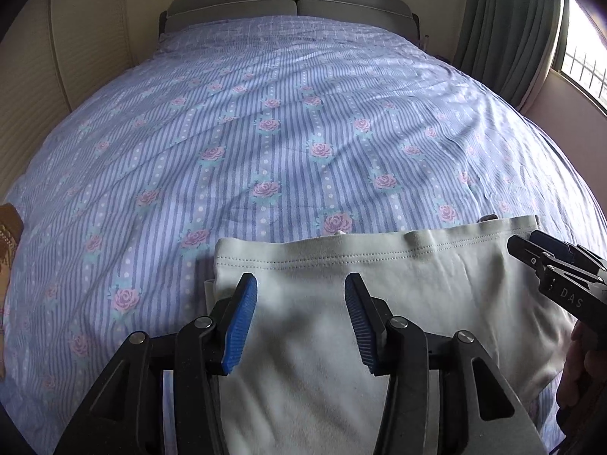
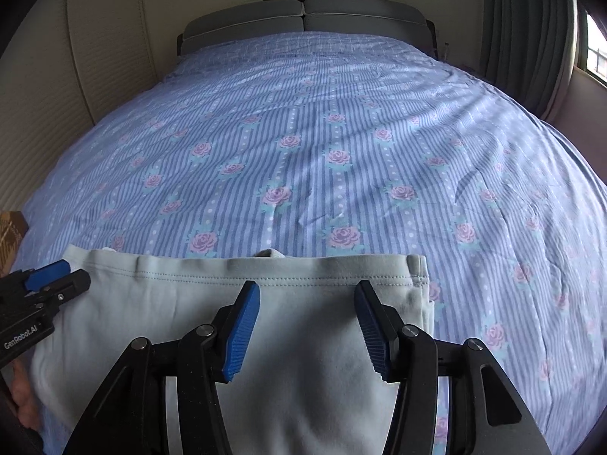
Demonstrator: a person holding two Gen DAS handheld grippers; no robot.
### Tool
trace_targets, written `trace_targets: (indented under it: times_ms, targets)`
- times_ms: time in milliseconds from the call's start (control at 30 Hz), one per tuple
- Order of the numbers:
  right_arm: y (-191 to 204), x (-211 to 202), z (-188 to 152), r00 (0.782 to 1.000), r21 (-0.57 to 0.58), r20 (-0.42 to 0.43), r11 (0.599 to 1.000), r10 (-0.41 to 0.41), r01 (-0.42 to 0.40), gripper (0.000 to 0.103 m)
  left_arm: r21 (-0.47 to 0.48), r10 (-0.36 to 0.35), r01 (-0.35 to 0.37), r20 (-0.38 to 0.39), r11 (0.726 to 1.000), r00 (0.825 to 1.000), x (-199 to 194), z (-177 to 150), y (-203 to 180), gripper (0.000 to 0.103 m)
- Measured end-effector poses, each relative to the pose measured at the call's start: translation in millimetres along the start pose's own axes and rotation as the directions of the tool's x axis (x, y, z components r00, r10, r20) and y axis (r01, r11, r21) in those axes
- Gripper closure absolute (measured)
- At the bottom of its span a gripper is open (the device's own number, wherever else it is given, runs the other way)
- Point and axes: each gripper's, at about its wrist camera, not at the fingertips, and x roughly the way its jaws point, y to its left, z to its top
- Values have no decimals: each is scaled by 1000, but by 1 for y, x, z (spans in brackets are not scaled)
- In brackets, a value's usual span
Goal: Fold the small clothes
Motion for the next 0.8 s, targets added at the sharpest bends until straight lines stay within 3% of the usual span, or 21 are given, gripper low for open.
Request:
trace_targets:
  times_ms: [233,367,567,800]
  targets:
    - [-16,5,-6,997,23,-56,998,-59,60,50,-54,70,-73,-52,996,996,6,-16,28,56]
    - [-9,-31,-5,1000,68,7,997,25,-25,50,-104,36,-37,-7,994,999,-20,-21,36,56]
    - [6,-79,-37,997,38,63,998,53,-56,50,-108,15,-8,64,994,998,-71,-56,30,55]
    - [-4,-88,-84,1000,11,11,1000,-12,11,50,-96,77,-77,-10,992,997,-65,-100,29,55]
